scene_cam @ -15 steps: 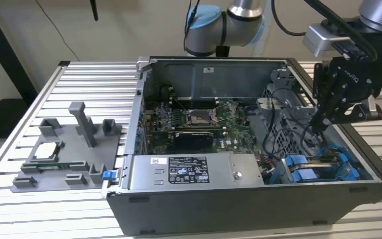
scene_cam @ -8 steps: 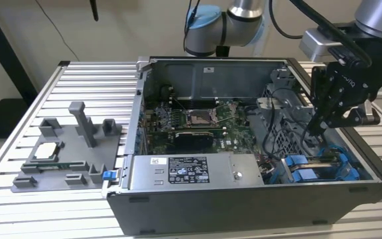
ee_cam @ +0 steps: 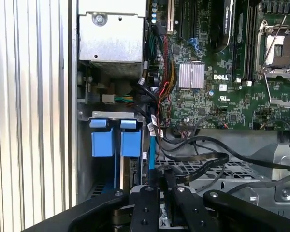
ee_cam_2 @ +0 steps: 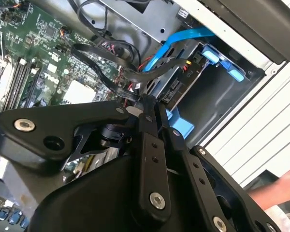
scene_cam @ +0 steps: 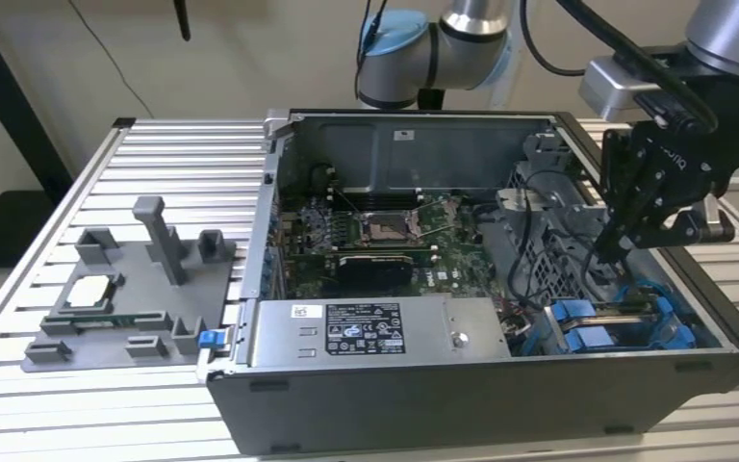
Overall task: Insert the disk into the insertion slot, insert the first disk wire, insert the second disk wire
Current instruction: 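Insert the second disk wire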
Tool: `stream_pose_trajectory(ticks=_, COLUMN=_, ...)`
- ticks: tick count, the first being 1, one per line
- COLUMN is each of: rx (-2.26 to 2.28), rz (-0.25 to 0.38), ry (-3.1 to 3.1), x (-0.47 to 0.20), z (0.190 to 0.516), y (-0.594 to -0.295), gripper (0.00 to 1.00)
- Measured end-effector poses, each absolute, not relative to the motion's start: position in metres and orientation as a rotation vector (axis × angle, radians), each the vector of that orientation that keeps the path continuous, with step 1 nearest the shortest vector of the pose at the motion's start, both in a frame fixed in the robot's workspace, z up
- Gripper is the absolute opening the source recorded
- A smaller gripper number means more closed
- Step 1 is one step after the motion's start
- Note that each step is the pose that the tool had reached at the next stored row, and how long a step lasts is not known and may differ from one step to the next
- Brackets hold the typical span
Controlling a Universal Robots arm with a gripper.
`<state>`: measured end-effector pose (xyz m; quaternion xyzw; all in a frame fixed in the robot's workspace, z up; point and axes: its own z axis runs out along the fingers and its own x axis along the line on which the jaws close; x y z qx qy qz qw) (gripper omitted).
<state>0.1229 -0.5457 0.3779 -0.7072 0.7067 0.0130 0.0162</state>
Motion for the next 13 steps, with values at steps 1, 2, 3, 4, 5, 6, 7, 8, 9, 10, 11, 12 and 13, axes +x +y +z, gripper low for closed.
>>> stream_pose_trajectory(ticks=1, rx=-2.199, rz=0.040, ry=2.198, x=0.1229, z=0.3778, y=-0.5457, gripper=0.00)
stream_pose_trajectory(ticks=2, rx=-2.199, rz=0.041, ry=2.198, x=0.1229, z=0.3774, y=-0.5457, gripper=0.00)
stream_pose_trajectory(ticks=3, rx=-2.199, rz=0.041, ry=2.197, x=0.1229, z=0.3771, y=-0.5457, gripper=0.00)
stream_pose_trajectory(ticks=4, rx=-2.199, rz=0.041, ry=2.197, x=0.1229, z=0.3766, y=-0.5457, gripper=0.00)
stream_pose_trajectory(ticks=5, rx=-2.199, rz=0.040, ry=2.198, x=0.1229, z=0.3761, y=-0.5457, gripper=0.00)
stream_pose_trajectory(ticks=6, rx=-2.199, rz=0.040, ry=2.198, x=0.1229, z=0.3752, y=-0.5457, gripper=0.00)
stream_pose_trajectory(ticks=7, rx=-2.199, rz=0.040, ry=2.198, x=0.1229, z=0.3744, y=-0.5457, gripper=0.00)
stream_pose_trajectory(ticks=8, rx=-2.199, rz=0.040, ry=2.198, x=0.1229, z=0.3734, y=-0.5457, gripper=0.00)
stream_pose_trajectory(ticks=9, rx=-2.199, rz=0.040, ry=2.198, x=0.1229, z=0.3724, y=-0.5457, gripper=0.00)
stream_pose_trajectory(ticks=10, rx=-2.199, rz=0.040, ry=2.198, x=0.1229, z=0.3715, y=-0.5457, gripper=0.00)
stream_pose_trajectory(ticks=11, rx=-2.199, rz=0.040, ry=2.198, x=0.1229, z=0.3707, y=-0.5457, gripper=0.00)
stream_pose_trajectory(ticks=12, rx=-2.199, rz=0.040, ry=2.198, x=0.1229, z=0.3698, y=-0.5457, gripper=0.00)
stream_pose_trajectory(ticks=13, rx=-2.199, rz=0.040, ry=2.198, x=0.1229, z=0.3689, y=-0.5457, gripper=0.00)
